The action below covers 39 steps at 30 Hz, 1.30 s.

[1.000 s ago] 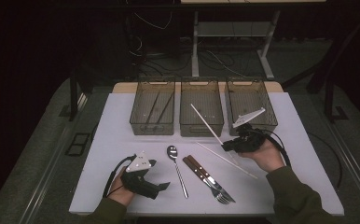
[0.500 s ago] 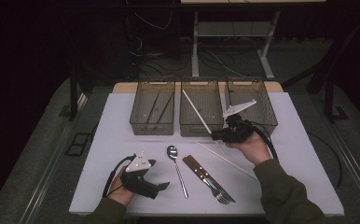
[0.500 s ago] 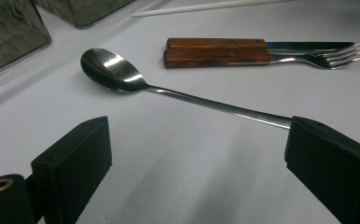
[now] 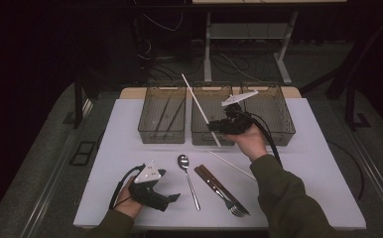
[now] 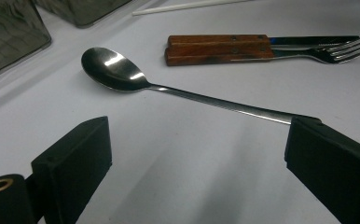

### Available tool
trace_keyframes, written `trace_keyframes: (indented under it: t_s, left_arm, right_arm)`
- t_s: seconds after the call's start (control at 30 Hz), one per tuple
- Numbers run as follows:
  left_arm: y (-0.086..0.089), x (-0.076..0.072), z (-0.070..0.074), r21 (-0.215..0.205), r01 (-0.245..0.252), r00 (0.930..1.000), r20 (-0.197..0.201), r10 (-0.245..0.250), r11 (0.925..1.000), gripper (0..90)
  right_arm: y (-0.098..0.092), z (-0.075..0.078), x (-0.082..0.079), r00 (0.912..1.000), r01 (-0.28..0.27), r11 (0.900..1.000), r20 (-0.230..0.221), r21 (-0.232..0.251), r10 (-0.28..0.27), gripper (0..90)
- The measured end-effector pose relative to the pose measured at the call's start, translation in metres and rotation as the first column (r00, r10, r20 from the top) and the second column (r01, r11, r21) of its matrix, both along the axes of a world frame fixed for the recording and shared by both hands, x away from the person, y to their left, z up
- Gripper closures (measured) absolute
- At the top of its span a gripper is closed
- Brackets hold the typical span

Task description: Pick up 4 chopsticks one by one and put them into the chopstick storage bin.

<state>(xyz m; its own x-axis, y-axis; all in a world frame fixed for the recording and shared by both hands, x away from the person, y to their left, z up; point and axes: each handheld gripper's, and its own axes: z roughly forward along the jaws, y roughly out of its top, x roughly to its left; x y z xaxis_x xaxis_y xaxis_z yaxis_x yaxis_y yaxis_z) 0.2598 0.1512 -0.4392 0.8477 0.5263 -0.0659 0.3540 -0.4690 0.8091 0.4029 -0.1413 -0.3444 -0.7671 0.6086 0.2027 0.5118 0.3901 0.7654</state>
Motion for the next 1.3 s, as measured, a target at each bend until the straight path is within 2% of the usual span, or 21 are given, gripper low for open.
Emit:
trace_keyframes:
  t_s: [0.2, 0.4, 0.47, 0.67, 0.83, 1.1, 1.23, 1.3]
  left_arm:
    - [-0.001, 0.003, -0.002, -0.007, 0.01, 0.9997, 0.024, -0.01, 0.9999, 5.8]
    - [0.001, 0.009, -0.002, -0.029, 0.0, 0.9993, 0.038, 0.001, 0.9996, 5.9]
    - [0.001, 0.009, -0.003, -0.023, 0.001, 0.999, 0.045, 0.0, 0.9997, 6.4]
    - [0.001, 0.01, -0.002, -0.016, -0.002, 0.9991, 0.043, 0.003, 0.9999, 7.0]
    - [0.0, 0.01, -0.002, -0.02, -0.009, 0.9989, 0.045, 0.01, 0.9998, 7.7]
    - [0.002, 0.01, -0.001, -0.008, 0.002, 0.9987, 0.051, -0.001, 1.0, 7.9]
    - [0.002, 0.009, 0.0, -0.007, 0.003, 0.9987, 0.051, -0.003, 1.0, 8.3]
    - [0.002, 0.009, 0.0, -0.003, 0.007, 0.9987, 0.051, -0.007, 1.0, 8.3]
  right_arm:
    - [0.023, 0.007, 0.013, 0.9998, 0.004, 1.0, 0.018, 0.018, -0.004, 84.5]
    - [0.046, 0.01, 0.025, 0.9996, 0.004, 0.999, 0.027, 0.035, -0.005, 84.5]
    - [0.054, 0.011, 0.029, 0.9996, 0.0, 0.999, 0.029, 0.048, -0.001, 84.4]
    - [0.079, 0.01, 0.039, 0.9986, 0.005, 0.999, 0.053, 0.053, -0.008, 84.4]
    - [0.095, 0.008, 0.047, 0.9982, 0.023, 0.997, 0.053, 0.068, -0.027, 84.4]
    - [0.115, -0.007, 0.06, 0.998, 0.044, 0.998, 0.043, 0.047, -0.046, 84.4]
    - [0.118, -0.019, 0.066, 0.9977, 0.066, 0.997, 0.015, 0.033, -0.067, 84.4]
    - [0.12, -0.025, 0.069, 0.9971, 0.076, 0.997, 0.006, 0.012, -0.076, 84.4]
